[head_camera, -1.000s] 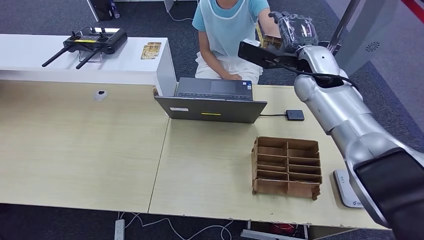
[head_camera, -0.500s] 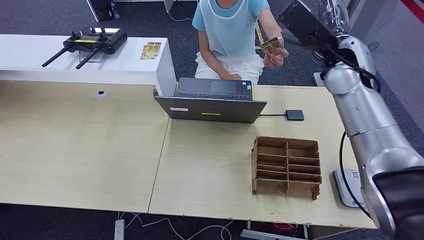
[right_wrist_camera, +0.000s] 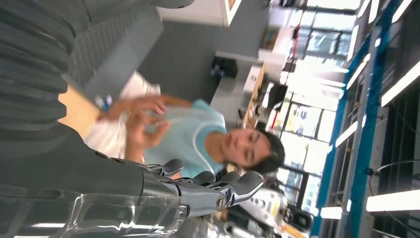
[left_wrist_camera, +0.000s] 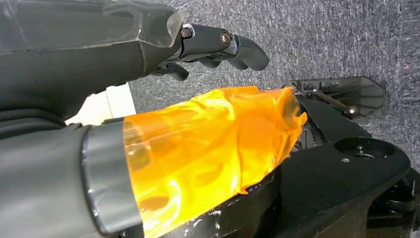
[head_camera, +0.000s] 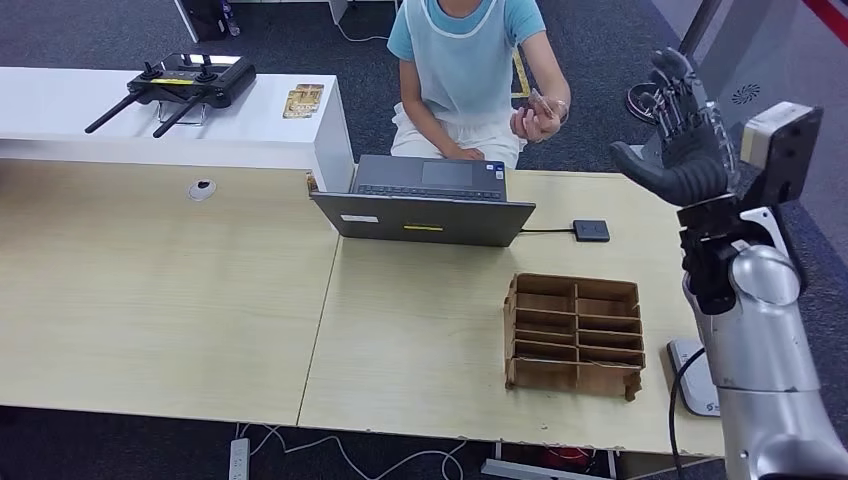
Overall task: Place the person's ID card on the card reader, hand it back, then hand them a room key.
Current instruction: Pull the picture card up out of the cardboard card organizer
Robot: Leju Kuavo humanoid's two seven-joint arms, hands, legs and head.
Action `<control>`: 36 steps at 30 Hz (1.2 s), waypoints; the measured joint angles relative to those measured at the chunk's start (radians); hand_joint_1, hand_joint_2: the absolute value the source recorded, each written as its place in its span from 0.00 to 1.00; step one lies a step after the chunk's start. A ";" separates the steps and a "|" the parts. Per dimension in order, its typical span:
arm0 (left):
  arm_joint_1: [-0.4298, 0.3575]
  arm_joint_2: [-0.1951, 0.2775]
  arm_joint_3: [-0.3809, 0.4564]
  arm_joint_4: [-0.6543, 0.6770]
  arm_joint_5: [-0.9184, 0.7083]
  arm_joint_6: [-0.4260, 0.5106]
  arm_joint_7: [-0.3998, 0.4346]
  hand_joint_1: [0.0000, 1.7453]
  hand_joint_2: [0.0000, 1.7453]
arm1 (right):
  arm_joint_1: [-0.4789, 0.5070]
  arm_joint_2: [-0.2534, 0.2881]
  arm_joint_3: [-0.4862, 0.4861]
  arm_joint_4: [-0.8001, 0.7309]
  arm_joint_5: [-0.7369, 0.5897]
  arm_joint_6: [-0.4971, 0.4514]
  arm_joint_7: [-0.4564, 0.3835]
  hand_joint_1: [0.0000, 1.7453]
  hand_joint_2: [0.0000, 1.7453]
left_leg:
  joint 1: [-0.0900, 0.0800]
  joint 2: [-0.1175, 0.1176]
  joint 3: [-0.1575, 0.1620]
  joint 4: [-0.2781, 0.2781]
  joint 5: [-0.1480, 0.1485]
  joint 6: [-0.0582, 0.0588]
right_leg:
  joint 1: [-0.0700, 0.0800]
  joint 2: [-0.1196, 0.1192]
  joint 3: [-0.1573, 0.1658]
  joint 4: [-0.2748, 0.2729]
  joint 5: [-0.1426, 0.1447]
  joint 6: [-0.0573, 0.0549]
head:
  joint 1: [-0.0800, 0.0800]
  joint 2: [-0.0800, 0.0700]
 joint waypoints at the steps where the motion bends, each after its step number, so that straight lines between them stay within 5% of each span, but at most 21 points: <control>1: 0.000 -0.001 0.000 0.000 0.004 0.002 0.000 0.00 0.00 | 0.049 0.001 -0.016 -0.024 -0.037 0.015 -0.008 0.00 1.00 | 0.000 -0.001 0.000 0.000 0.000 0.000 | 0.000 -0.001 0.000 0.000 0.000 0.000 | 0.000 0.000; 6: 0.002 -0.006 0.003 0.000 0.035 0.007 -0.012 0.00 0.00 | 0.322 0.015 -0.071 -0.178 -0.116 0.052 -0.092 0.00 1.00 | 0.000 -0.004 -0.001 0.000 0.000 0.000 | 0.000 -0.003 0.000 0.000 -0.001 0.000 | 0.000 0.000; 7: 0.004 -0.007 0.004 0.000 0.042 0.009 -0.016 0.00 0.00 | 0.376 0.019 -0.079 -0.215 -0.114 0.050 -0.110 0.00 0.75 | 0.000 -0.004 -0.001 -0.001 -0.001 0.000 | 0.000 -0.004 0.000 0.000 -0.002 0.000 | 0.000 0.000; 10: 0.009 -0.010 0.010 0.000 0.059 0.014 -0.021 0.00 0.00 | 0.522 0.036 -0.104 -0.325 -0.094 0.041 -0.146 0.00 0.75 | 0.000 -0.003 -0.002 -0.001 -0.001 -0.001 | 0.000 -0.003 -0.001 0.000 -0.003 -0.001 | 0.000 0.000; 11: 0.010 -0.011 0.011 0.000 0.064 0.016 -0.022 0.00 0.00 | 0.564 0.043 -0.112 -0.359 -0.083 0.034 -0.155 0.00 1.00 | 0.000 -0.003 -0.002 -0.001 -0.001 -0.001 | 0.000 -0.003 -0.001 0.000 -0.003 -0.001 | 0.000 0.000; 16: 0.015 -0.014 0.024 0.000 0.083 0.027 -0.030 0.00 0.00 | 0.744 0.087 -0.132 -0.498 0.009 -0.024 -0.199 0.00 1.00 | 0.000 -0.002 -0.002 -0.002 -0.002 -0.001 | 0.000 -0.003 -0.002 0.000 -0.003 -0.001 | 0.000 0.000; 25: 0.017 -0.018 0.028 0.000 0.092 0.038 -0.029 0.00 0.00 | 0.913 0.136 -0.124 -0.591 0.166 -0.138 -0.240 0.00 1.00 | 0.000 -0.001 -0.001 -0.002 -0.002 -0.001 | 0.000 -0.002 -0.001 0.000 -0.003 -0.001 | 0.000 0.000; 36: 0.017 -0.019 0.027 0.008 0.101 0.043 -0.028 0.00 0.00 | 1.017 0.142 -0.070 -0.601 0.729 -0.645 -0.087 0.00 1.00 | 0.000 -0.001 -0.001 -0.002 -0.002 -0.002 | 0.000 -0.001 -0.002 0.000 -0.003 -0.001 | 0.000 0.000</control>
